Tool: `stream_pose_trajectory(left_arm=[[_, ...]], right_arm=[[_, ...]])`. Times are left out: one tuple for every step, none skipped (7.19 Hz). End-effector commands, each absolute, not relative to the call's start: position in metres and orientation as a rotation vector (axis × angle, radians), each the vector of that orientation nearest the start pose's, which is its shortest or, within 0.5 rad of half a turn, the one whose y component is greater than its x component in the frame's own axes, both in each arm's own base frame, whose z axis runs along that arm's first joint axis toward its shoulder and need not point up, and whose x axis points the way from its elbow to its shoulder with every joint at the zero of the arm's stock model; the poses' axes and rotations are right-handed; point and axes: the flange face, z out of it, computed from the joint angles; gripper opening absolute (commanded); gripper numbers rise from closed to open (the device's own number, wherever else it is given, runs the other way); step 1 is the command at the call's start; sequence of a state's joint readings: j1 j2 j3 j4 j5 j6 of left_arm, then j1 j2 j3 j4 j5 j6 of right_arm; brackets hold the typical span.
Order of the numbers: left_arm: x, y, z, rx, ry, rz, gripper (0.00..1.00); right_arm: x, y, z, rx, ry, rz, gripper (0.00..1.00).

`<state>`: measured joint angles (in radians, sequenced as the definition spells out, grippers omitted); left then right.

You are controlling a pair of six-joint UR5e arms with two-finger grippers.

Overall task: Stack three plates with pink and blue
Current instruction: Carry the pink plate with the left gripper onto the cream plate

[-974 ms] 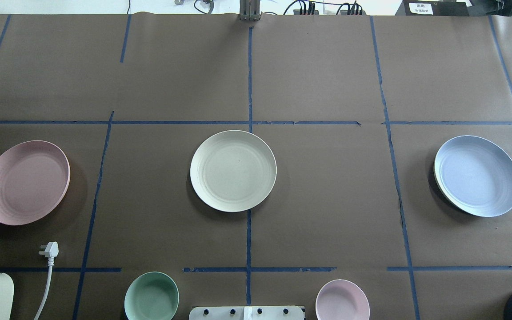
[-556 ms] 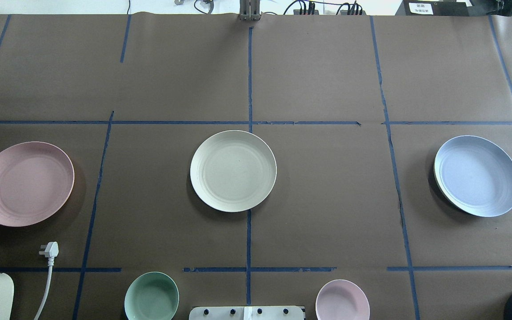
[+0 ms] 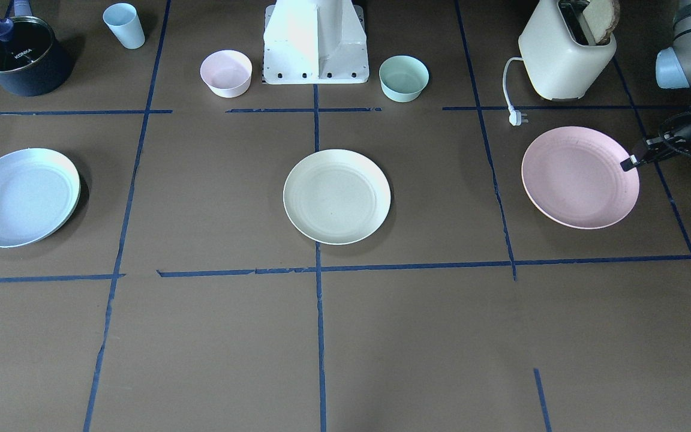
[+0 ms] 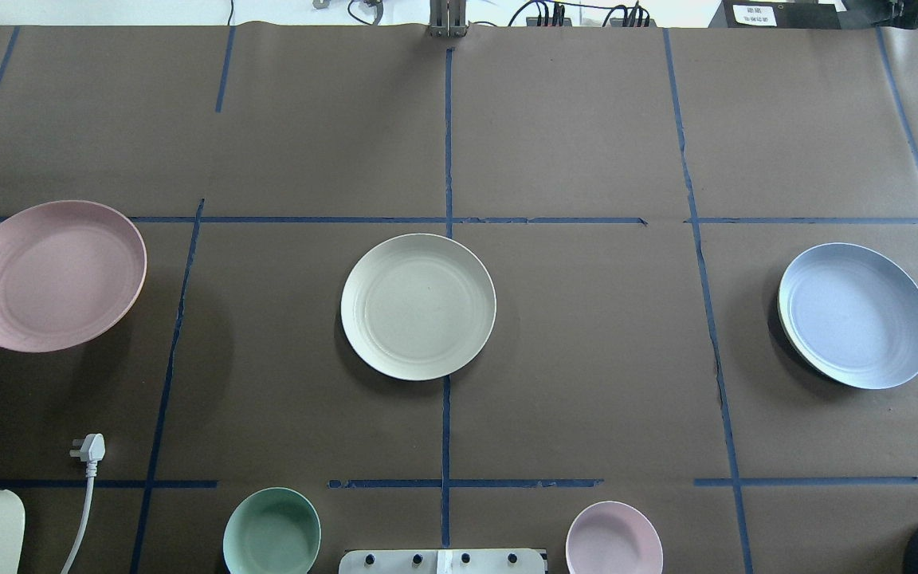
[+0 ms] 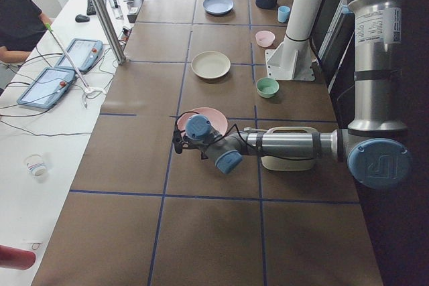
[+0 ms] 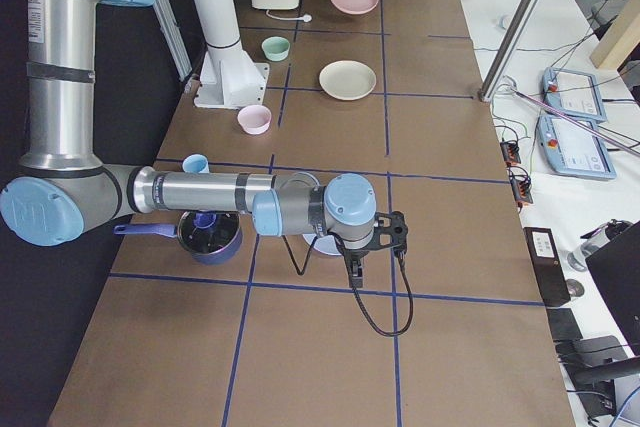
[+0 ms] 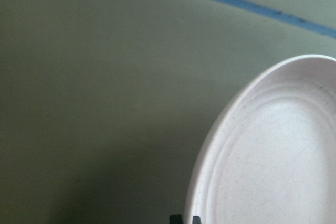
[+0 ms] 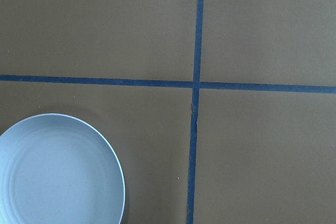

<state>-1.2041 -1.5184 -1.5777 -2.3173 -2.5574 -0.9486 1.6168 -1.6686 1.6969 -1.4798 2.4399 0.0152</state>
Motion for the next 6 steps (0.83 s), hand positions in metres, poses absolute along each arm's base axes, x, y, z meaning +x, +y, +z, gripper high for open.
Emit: stream_pose_trajectory(left_arm=[[0.152,-0.515,0.497,-0.092,1.186,-0.264,0.00],[0.177,-0.512,0.465,-0.130,1.210,-0.278,0.00],[0.202,-0.509,0.427,-0.133,1.225,-0.312,0.00],[0.261,-0.483,0.398,-0.142,1.207,-0.350,0.00],[0.313,-0.461,0.375,-0.119,1.201,-0.374,0.00],[0.356,-0.449,0.349,-0.116,1.214,-0.429,0.00]], right_arm=[[0.077,-0.451,0.628,0.108,-0.876,0.029,1.00],[0.076,-0.451,0.627,0.094,-0.887,0.055,1.00],[0.069,-0.454,0.624,0.072,-0.892,0.085,1.00],[0.062,-0.458,0.621,0.054,-0.894,0.111,1.00],[0.059,-0.460,0.616,0.049,-0.907,0.116,1.00],[0.053,-0.461,0.608,0.047,-0.909,0.123,1.00]])
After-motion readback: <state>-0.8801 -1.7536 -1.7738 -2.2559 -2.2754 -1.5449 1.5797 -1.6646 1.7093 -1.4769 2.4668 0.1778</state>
